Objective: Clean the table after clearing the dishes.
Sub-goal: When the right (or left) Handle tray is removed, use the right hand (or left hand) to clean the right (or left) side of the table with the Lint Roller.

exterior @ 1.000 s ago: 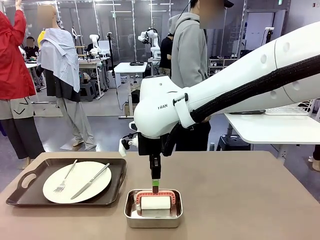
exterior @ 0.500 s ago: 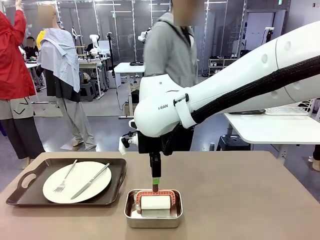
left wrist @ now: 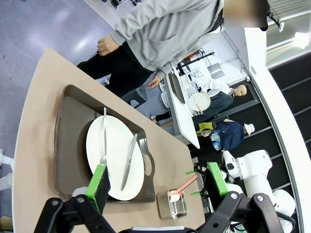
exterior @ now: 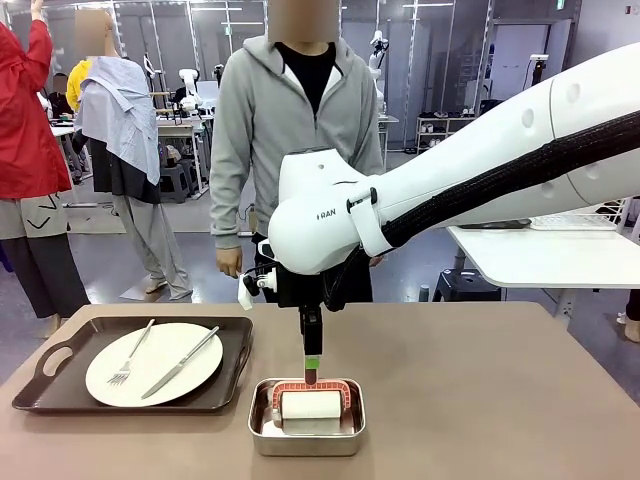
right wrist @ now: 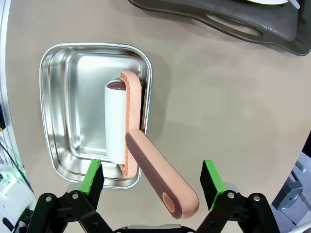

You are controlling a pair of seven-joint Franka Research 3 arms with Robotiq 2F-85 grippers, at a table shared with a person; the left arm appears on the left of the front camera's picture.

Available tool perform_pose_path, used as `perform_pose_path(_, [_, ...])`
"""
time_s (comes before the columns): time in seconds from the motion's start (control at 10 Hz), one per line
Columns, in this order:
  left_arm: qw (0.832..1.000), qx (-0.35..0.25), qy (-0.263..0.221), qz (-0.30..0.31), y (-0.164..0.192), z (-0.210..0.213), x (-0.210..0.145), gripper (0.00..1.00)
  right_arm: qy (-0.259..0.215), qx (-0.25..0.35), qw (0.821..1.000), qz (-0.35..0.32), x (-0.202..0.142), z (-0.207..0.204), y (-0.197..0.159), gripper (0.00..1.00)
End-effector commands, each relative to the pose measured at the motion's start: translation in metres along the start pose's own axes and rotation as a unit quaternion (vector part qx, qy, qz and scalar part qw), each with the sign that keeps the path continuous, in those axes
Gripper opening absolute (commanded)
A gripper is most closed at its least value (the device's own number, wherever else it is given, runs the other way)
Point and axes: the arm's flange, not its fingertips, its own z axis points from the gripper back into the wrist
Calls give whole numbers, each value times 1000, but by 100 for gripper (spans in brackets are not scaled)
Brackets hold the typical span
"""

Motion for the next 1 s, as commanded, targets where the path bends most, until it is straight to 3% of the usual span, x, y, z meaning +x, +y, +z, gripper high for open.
perform_pose_path(0.0, [1000, -9, -5, -1, 0, 3, 4, 100, 1, 0, 1000, 2, 1, 0, 2, 100])
perform_pose_path(0.6, [1000, -9, -5, -1, 0, 3, 4, 100, 0, 0, 1000, 0, 0, 0, 0, 100])
perform_pose_path(0.7, [1000, -9, -5, -1, 0, 3, 4, 100, -64, 57, 994, -61, -11, 20, -9, 100])
perform_pose_path(0.9, [1000, -9, -5, -1, 0, 3, 4, 100, -192, 114, 947, -231, -62, 60, -30, 100])
